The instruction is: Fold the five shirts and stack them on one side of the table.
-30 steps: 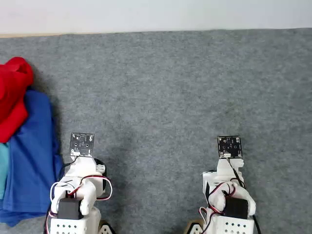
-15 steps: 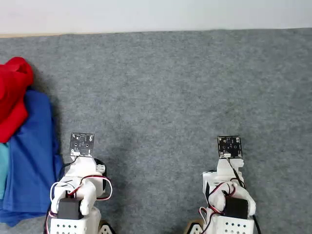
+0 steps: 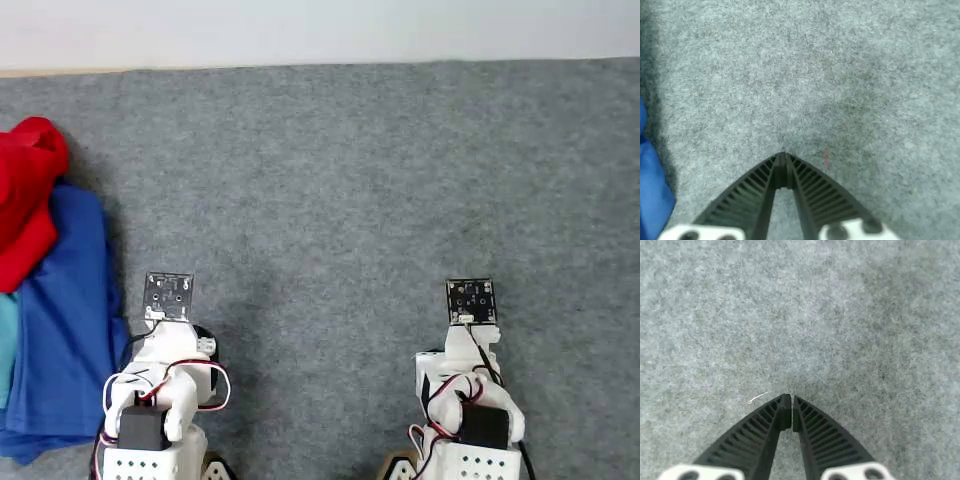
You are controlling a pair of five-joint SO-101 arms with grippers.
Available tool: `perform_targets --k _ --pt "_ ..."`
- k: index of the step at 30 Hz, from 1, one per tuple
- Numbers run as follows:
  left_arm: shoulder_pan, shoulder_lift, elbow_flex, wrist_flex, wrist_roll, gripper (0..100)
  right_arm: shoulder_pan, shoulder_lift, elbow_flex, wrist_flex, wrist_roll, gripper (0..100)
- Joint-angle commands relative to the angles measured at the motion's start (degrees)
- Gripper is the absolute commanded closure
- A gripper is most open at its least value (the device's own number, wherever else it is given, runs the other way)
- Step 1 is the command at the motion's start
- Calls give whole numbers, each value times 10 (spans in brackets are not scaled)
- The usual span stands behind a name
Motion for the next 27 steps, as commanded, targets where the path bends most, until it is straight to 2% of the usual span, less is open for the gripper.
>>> perform_targets --k 1,22,27 --pt "3 -7 -3 2 2 996 7 -6 9 -2 4 982" --pt "0 -7 -3 -11 -1 995 7 -6 9 -2 4 982" --pt "-11 -7 -3 -22 -37 995 7 -6 9 -2 4 982"
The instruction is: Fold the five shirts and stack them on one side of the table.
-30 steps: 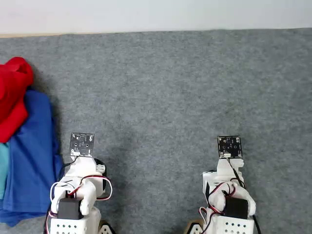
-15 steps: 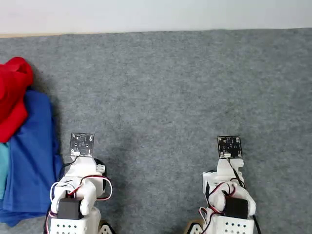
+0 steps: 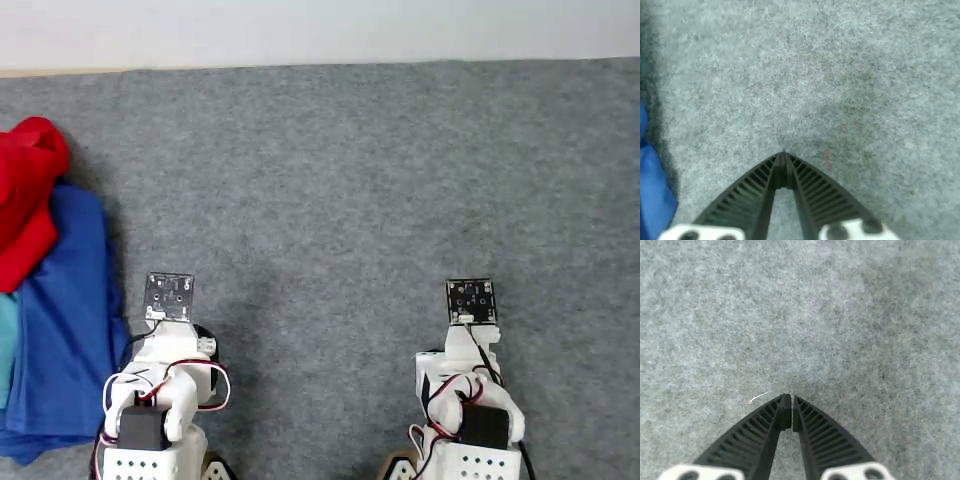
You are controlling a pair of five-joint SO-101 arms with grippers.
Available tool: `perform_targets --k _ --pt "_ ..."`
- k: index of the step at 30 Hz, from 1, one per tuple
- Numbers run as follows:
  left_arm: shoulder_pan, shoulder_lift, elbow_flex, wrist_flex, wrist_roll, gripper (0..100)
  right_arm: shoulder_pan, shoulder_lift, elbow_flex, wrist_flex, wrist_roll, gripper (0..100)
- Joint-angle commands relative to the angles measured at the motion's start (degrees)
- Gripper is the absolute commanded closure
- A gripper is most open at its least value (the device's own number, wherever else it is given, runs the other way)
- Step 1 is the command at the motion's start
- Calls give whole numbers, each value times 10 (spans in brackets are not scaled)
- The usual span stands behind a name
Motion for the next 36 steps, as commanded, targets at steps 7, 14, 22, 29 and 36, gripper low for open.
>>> perform_targets --k 7,14,22,29,36 --pt "-15 -7 -3 -52 -22 995 7 -6 9 -2 4 982" --pt "-16 -7 -4 -119 -21 909 -64 -7 9 -2 3 982" --pt "-59 -6 -52 -119 -21 837 -211 -7 6 -3 8 983" --pt "-71 -5 -138 -49 -22 837 -117 -6 -131 -63 24 984" --pt "-71 -4 -164 -39 -22 916 -78 -6 -204 -132 125 985"
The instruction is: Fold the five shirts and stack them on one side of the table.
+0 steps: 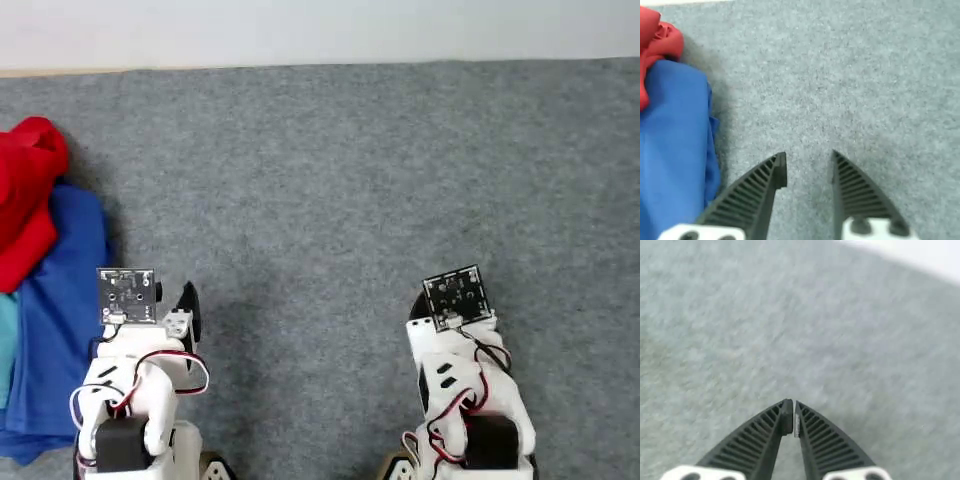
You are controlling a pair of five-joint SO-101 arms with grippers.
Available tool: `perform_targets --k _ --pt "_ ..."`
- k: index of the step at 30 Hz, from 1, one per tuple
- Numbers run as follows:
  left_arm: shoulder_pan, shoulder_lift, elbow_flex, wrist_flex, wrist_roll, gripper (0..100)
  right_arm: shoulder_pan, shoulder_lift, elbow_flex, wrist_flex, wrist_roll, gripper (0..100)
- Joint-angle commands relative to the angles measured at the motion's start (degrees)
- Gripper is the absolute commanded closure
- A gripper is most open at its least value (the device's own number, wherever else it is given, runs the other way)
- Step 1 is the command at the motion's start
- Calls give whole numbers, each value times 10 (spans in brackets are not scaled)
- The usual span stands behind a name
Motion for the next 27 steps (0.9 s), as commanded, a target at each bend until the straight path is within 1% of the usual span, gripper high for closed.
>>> perform_targets --k 1,5,9,12,15,18,22,24,27 --pt "-4 -4 -31 1 -5 935 8 -2 -62 -19 27 985" --pt "-1 -4 -69 3 -16 989 9 -1 -107 -22 28 985" --pt "-1 27 -109 4 -53 997 10 0 -140 -22 54 985" --pt "-1 106 -169 3 -54 997 10 2 -164 -23 63 985" --pt "-1 219 -266 3 -53 997 10 33 -193 -23 97 985" --pt "-1 339 -375 21 -53 997 10 100 -245 -23 105 985" --pt "-3 481 -506 95 -55 997 10 229 -335 -22 103 985" --pt "-8 542 -563 119 -57 997 10 298 -389 -15 102 985" --pt "-47 622 -636 145 -57 997 10 400 -469 34 94 985"
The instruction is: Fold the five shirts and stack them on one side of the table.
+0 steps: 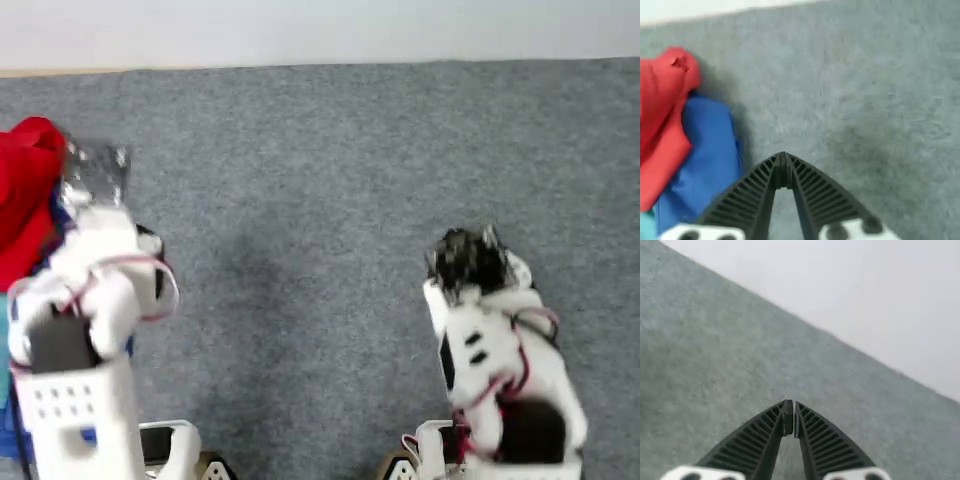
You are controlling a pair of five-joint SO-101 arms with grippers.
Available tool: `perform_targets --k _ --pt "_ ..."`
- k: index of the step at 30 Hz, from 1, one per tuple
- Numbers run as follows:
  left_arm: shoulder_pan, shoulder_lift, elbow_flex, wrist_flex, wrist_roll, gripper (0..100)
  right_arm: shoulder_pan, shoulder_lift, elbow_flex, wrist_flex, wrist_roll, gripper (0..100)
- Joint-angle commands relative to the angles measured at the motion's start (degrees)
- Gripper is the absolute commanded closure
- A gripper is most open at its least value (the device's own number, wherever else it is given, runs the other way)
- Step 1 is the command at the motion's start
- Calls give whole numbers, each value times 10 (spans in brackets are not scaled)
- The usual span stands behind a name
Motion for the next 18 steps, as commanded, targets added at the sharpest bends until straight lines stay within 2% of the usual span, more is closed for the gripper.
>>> perform_targets --k 1,4,8,12,16,18 --pt "-40 98 -102 29 -6 997 7 134 -116 53 -18 985" --pt "-92 170 -149 41 -26 997 7 234 -185 136 -84 985" --pt "-146 237 -186 75 -110 997 6 356 -281 228 -185 985" --pt "-197 265 -205 87 -164 997 7 444 -362 289 -268 984" --pt "-254 268 -214 51 -174 997 7 470 -418 339 -286 984" --pt "-281 270 -212 34 -185 997 3 473 -422 327 -285 980"
